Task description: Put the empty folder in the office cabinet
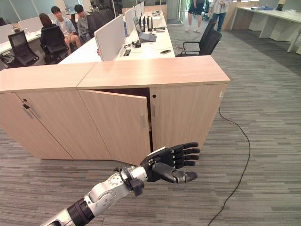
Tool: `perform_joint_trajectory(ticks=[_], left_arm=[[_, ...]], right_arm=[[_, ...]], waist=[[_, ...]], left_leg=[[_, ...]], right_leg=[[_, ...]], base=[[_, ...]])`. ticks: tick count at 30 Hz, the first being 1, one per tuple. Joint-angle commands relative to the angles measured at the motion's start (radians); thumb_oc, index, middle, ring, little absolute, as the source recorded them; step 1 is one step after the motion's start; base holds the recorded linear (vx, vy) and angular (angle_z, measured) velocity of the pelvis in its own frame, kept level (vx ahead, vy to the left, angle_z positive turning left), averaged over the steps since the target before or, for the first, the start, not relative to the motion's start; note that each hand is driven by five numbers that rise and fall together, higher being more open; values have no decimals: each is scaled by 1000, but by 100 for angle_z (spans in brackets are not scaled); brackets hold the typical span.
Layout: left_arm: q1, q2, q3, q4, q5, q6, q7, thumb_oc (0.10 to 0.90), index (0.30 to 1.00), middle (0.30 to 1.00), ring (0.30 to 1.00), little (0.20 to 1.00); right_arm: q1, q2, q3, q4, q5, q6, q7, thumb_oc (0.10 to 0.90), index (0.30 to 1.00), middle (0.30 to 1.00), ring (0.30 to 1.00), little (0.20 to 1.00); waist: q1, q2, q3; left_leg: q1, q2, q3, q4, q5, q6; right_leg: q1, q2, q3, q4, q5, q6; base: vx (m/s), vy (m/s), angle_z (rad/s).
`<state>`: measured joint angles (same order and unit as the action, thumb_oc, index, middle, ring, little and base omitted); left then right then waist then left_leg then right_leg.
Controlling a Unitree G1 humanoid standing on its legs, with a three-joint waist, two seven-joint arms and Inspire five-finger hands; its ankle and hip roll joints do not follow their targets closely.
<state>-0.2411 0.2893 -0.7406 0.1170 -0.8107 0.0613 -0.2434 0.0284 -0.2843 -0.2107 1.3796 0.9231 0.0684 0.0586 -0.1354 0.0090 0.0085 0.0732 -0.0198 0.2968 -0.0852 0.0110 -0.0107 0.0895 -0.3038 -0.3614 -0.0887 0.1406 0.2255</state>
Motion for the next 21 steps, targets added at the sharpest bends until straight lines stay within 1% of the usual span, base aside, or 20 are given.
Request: perform_joint_trajectory(ticks=[1, 3, 4, 6, 8, 10, 13, 14, 16, 17, 18, 19, 20, 21], left_arm=[[73, -3, 131, 12, 102, -96, -23, 800, 900, 900, 900, 900], [140, -7, 192, 93, 178, -118, -2, 800, 900, 900, 900, 900], [189, -16, 256, 200, 303, -155, 51, 800, 900, 900, 900, 900], [225, -28, 296, 331, 401, -178, 90, 800, 900, 900, 900, 900], [249, -51, 330, 460, 384, -162, 90, 800, 900, 900, 900, 900], [265, -54, 361, 590, 423, -167, 99, 800, 900, 900, 900, 900], [259, -84, 432, 839, 463, -164, 136, 800, 900, 900, 900, 900], [256, -90, 447, 912, 489, -162, 152, 800, 900, 900, 900, 900], [247, -101, 482, 1026, 515, -168, 180, 800, 900, 900, 900, 900], [250, -105, 518, 1081, 513, -164, 194, 800, 900, 900, 900, 900], [254, -111, 550, 1107, 479, -165, 200, 800, 900, 900, 900, 900], [256, -114, 579, 1118, 449, -163, 202, 800, 900, 900, 900, 900], [255, -115, 579, 1119, 449, -163, 202, 800, 900, 900, 900, 900], [259, -115, 600, 1130, 432, -166, 202, 800, 900, 900, 900, 900]], right_arm=[[-61, -26, -14, 113, -24, -32, 14, 800, 900, 900, 900, 900], [-51, -17, -14, 113, -25, -41, 16, 800, 900, 900, 900, 900], [-40, -6, -24, 112, -11, -50, 15, 800, 900, 900, 900, 900], [-29, -1, -21, 112, -3, -60, 12, 800, 900, 900, 900, 900], [-27, -8, -15, 116, -3, -66, 7, 800, 900, 900, 900, 900], [-29, -23, -10, 116, -20, -74, 10, 800, 900, 900, 900, 900], [-25, -40, -3, 119, -40, -76, 17, 800, 900, 900, 900, 900], [-21, -46, -1, 123, -48, -75, 19, 800, 900, 900, 900, 900], [-14, -58, -6, 134, -58, -72, 18, 800, 900, 900, 900, 900], [-7, -67, -10, 145, -71, -69, 17, 800, 900, 900, 900, 900], [-3, -75, -12, 153, -84, -66, 16, 800, 900, 900, 900, 900], [-1, -81, -11, 161, -101, -61, 17, 800, 900, 900, 900, 900], [-2, -81, -11, 162, -102, -61, 18, 800, 900, 900, 900, 900], [1, -86, -12, 168, -115, -60, 17, 800, 900, 900, 900, 900]], waist=[[41, -9, -12], [48, -9, -10], [59, -10, -9], [64, -9, -10], [64, -6, -7], [63, 1, -8], [56, 2, -10], [54, 5, -13], [50, 1, -8], [50, -2, -4], [56, -3, 2], [69, -5, 12], [66, -5, 12], [78, -10, 19]], left_leg=[[50, 97, -16, -2, -70, -64], [47, 120, -15, -2, -58, -77], [45, 144, -13, -2, -44, -89], [41, 172, -13, -2, -26, -104], [37, 198, -13, 0, -7, -116], [35, 225, -7, 3, 12, -129], [26, 267, 5, 15, 41, -147], [31, 282, 2, 30, 27, -157], [15, 301, 19, 83, 26, -161], [2, 306, 32, 114, 24, -160], [-13, 299, 23, 138, 22, -155], [-37, 278, -8, 155, 23, -149], [-40, 278, -11, 158, 22, -149], [-69, 250, -44, 168, 16, -143]], right_leg=[[-81, 50, -31, 10, -48, -35], [-82, 72, -20, 9, -66, -47], [-83, 97, -13, 9, -84, -60], [-83, 126, -6, 12, -105, -77], [-84, 152, 3, 18, -123, -93], [-87, 177, 7, 25, -142, -107], [-90, 217, 22, 38, -174, -134], [-77, 232, 36, 39, -196, -135], [-65, 246, 36, 41, -211, -150], [-57, 251, 35, 41, -221, -161], [-49, 253, 33, 40, -229, -167], [-45, 253, 33, 40, -233, -170], [-45, 252, 32, 40, -234, -170], [-43, 250, 33, 38, -234, -173]], base=[[16, -158, -5], [27, -216, 1], [36, -266, -4], [27, -255, -5], [9, -200, -3], [24, -198, -6], [54, -206, -4], [106, -204, -2], [58, -175, 2], [14, -137, 3], [-6, -112, 5], [-17, -51, 4], [-25, -46, 4], [-12, -57, 7]])
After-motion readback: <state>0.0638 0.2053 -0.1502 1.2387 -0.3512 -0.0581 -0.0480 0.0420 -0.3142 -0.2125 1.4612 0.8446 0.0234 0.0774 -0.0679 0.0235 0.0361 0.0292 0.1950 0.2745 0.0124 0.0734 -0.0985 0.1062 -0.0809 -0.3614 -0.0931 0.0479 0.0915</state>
